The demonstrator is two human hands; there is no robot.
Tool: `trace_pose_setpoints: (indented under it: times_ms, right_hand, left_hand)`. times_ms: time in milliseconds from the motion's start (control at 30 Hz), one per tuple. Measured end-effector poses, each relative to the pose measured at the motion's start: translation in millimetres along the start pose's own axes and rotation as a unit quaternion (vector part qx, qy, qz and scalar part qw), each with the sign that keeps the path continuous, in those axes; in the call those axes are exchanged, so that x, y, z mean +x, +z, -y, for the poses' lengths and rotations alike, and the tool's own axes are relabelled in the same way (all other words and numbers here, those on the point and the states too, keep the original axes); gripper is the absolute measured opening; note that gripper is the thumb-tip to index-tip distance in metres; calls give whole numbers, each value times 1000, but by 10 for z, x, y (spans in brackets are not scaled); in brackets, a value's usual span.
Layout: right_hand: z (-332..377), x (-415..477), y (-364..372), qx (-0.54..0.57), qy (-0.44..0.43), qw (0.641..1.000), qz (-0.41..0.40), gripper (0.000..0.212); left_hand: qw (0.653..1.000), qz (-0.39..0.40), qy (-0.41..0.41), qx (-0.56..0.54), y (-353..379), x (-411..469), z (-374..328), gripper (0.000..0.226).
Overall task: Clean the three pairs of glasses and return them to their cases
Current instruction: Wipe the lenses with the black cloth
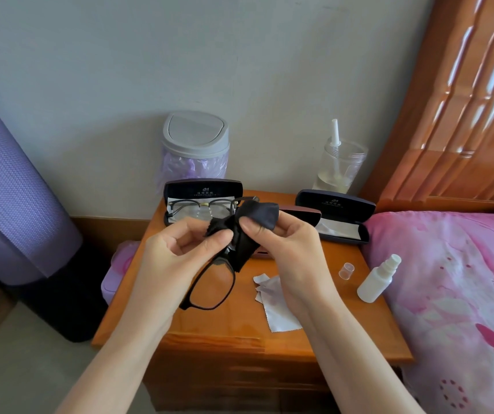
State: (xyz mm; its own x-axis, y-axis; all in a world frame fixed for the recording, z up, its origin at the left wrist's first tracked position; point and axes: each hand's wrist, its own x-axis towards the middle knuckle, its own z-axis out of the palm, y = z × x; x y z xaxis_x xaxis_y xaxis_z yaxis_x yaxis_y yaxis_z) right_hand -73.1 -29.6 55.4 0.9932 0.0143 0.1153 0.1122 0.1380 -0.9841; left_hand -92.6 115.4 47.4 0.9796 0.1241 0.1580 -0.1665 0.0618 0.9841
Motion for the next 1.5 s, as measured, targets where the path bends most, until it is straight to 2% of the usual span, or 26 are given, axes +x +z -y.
trace_pose_setpoints:
  times_ms: [133, 267, 367, 533, 767, 1100, 1233, 1300, 1367, 1500]
  right_hand:
    - [-15, 22, 1, -1, -7, 1000, -20, 15]
    - [-36, 53, -30, 7, 12, 999, -31, 18]
    - [-55, 40, -24, 11, 16, 1000, 8, 21]
    - [-42, 16, -9, 15, 8, 998, 61, 44]
    - [-51, -3, -47, 32, 7, 995, 89, 42]
    - [11, -24, 22, 24, 37, 999, 8, 29]
    - [14, -6, 4, 21, 37, 998, -38, 11]
    - [18, 12, -16, 31, 43, 997, -51, 10]
    - [13, 32, -33, 48, 47, 996, -63, 12]
    - [1, 33, -41, 110, 40, 992, -51, 17]
  left_hand:
    - [999, 5, 25, 34, -9, -10, -23, 14]
    - [999, 32, 26, 34, -14, -32, -56, 19]
    - [999, 22, 21, 26, 3, -33, -49, 25]
    - [1000, -10, 26, -14, 23, -37, -11, 25]
    - [999, -15, 37, -23, 35, -42, 13, 20]
    - [999, -25, 29, -38, 40, -23, -5, 20]
    - [996, -69, 54, 1, 11, -21, 19, 19]
    - [992, -92, 82, 25, -7, -32, 11, 14]
    - [990, -73, 101, 68, 1, -56, -9, 9]
    - [987, 7, 82, 137, 71, -93, 2, 6]
